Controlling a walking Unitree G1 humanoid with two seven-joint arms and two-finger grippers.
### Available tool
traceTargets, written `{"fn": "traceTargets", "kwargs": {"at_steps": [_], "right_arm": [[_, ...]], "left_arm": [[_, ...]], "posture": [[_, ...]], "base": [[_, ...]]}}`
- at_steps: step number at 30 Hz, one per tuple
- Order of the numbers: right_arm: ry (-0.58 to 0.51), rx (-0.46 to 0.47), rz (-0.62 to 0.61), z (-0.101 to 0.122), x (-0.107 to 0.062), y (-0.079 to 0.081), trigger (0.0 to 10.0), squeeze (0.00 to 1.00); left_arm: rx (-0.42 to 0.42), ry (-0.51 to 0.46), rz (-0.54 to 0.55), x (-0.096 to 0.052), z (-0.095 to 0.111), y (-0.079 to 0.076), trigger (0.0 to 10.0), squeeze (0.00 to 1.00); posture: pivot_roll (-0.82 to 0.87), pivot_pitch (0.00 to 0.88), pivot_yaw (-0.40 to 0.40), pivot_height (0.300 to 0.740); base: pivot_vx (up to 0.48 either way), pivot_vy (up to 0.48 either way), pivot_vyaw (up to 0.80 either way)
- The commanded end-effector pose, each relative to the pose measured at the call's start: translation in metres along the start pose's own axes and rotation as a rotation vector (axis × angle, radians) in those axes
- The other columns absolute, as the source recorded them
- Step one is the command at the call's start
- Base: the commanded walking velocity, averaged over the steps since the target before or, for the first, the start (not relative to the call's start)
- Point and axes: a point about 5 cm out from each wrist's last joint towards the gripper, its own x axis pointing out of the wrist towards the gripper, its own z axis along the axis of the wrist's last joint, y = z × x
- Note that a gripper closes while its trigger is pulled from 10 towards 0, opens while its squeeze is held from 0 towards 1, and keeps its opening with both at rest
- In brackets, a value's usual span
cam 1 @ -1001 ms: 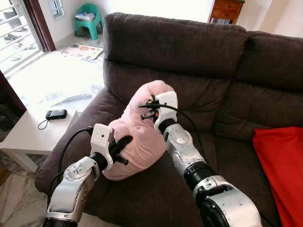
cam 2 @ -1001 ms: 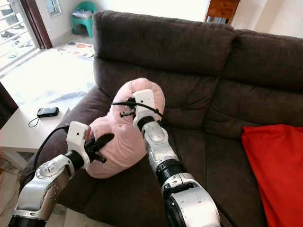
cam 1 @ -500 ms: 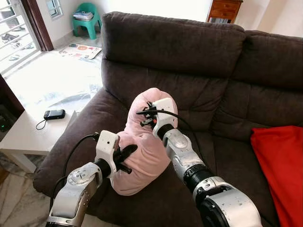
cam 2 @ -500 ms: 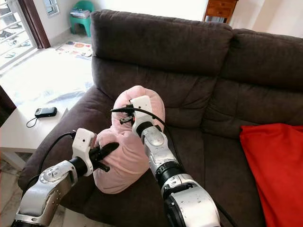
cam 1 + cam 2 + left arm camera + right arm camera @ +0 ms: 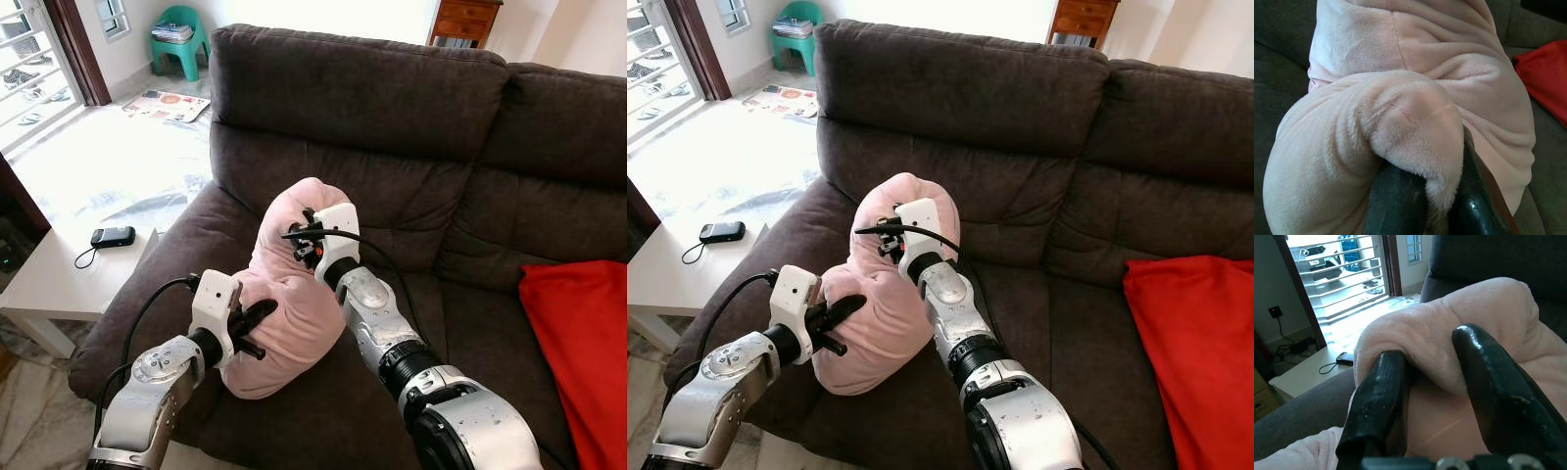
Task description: Move the pillow to the sofa from floor
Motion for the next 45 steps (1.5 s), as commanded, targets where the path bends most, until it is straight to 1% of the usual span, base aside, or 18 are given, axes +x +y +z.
{"fn": "traceTargets", "kwargs": {"at_steps": [1, 2, 3, 10, 25, 29, 32, 33, 36, 39, 43, 44, 45], "right_arm": [[-0.006, 0.031, 0.192, 0.001, 0.009, 0.058, 10.0, 0.00], [-0.003, 0.066, 0.188, -0.001, 0.008, 0.056, 10.0, 1.00], [-0.002, 0.075, 0.184, -0.001, 0.008, 0.055, 10.0, 1.00], [-0.005, 0.056, 0.187, -0.001, 0.008, 0.054, 10.0, 1.00], [-0.002, 0.054, 0.206, -0.003, 0.007, 0.055, 10.0, 1.00], [0.006, 0.035, 0.204, -0.004, 0.006, 0.054, 10.0, 1.00], [0.020, -0.017, 0.196, -0.006, 0.005, 0.052, 10.0, 1.00], [0.023, -0.025, 0.196, -0.007, 0.004, 0.051, 10.0, 0.00], [0.024, -0.023, 0.196, -0.009, 0.003, 0.049, 10.0, 0.00], [0.029, -0.030, 0.141, -0.014, -0.002, 0.036, 10.0, 0.00], [-0.019, -0.024, 0.022, -0.013, -0.011, 0.004, 10.0, 0.00], [-0.048, -0.025, -0.036, -0.011, -0.017, -0.013, 10.0, 0.00], [-0.048, -0.025, -0.036, -0.011, -0.017, -0.013, 10.0, 0.00]], "left_arm": [[0.053, -0.111, -0.072, 0.006, 0.024, -0.014, 10.0, 0.00], [0.052, -0.111, -0.073, 0.007, 0.024, -0.015, 10.0, 0.00], [0.053, -0.110, -0.075, 0.007, 0.024, -0.016, 10.0, 0.00], [0.054, -0.108, -0.085, 0.010, 0.023, -0.020, 10.0, 0.00], [0.064, -0.102, -0.070, 0.010, 0.021, -0.018, 10.0, 0.00], [0.066, -0.101, -0.065, 0.009, 0.021, -0.017, 10.0, 0.00], [0.067, -0.101, -0.061, 0.010, 0.021, -0.017, 10.0, 0.00], [0.071, -0.100, -0.055, 0.010, 0.021, -0.016, 10.0, 0.00], [0.077, -0.102, -0.040, 0.010, 0.020, -0.015, 10.0, 0.00], [0.080, -0.113, 0.048, 0.010, 0.021, -0.003, 10.0, 0.00], [0.037, -0.110, 0.237, 0.008, 0.017, 0.020, 10.0, 0.00], [0.008, -0.105, 0.306, 0.006, 0.015, 0.028, 10.0, 0.00], [0.008, -0.105, 0.306, 0.006, 0.015, 0.028, 10.0, 0.00]], "posture": [[0.21, 0.034, -0.073, 0.740], [0.21, 0.034, -0.074, 0.740], [0.21, 0.034, -0.074, 0.740], [0.21, 0.034, -0.074, 0.740], [0.21, 0.039, -0.077, 0.740], [0.21, 0.040, -0.078, 0.740], [0.21, 0.041, -0.078, 0.740], [0.21, 0.040, -0.078, 0.740], [0.21, 0.040, -0.078, 0.740], [0.21, 0.043, -0.078, 0.740], [0.20, 0.047, -0.077, 0.740], [0.20, 0.047, -0.077, 0.740], [0.20, 0.047, -0.077, 0.740]], "base": [[0.000, 0.000, 0.00], [0.000, 0.000, 0.00], [0.000, 0.000, 0.00], [0.000, 0.000, 0.00], [0.000, 0.000, 0.00], [0.000, 0.000, 0.00], [0.000, 0.000, 0.00], [0.000, 0.000, 0.00], [0.000, 0.000, 0.00], [0.000, 0.000, 0.00], [0.000, 0.000, 0.00], [0.000, 0.000, 0.00], [0.000, 0.000, 0.00]]}}
